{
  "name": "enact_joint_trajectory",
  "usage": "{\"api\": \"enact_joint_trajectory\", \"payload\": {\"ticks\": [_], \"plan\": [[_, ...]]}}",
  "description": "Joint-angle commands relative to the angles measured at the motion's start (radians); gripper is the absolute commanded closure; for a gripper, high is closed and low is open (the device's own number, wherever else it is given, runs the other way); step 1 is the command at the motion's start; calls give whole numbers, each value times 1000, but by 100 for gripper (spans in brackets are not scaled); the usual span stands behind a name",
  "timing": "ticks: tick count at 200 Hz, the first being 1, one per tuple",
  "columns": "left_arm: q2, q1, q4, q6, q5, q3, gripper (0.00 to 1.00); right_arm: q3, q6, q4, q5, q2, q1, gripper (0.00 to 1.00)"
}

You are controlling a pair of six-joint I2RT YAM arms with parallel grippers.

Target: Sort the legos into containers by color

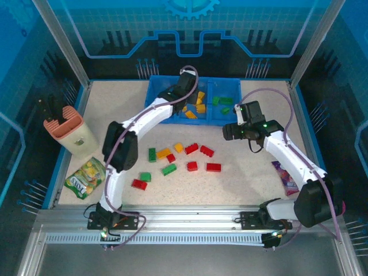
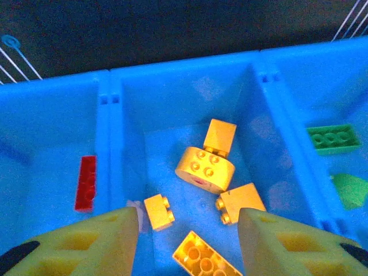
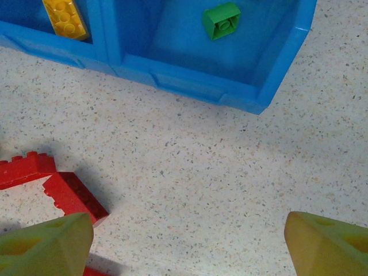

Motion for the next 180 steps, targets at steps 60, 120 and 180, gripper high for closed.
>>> {"api": "enact_joint_trajectory", "payload": {"ticks": [60,120,180], "plan": [[-424,-164,-97,-94,-62,-582,46,-26,-11,29,-27,-1,2,12],[-505,-171,-126,-196,-1,-768,40,-29,3,38,-45,22,4,12],[-414,-153,-78,-119,74,-768,38,-16,-3,22,-44,27,7,12]]}}
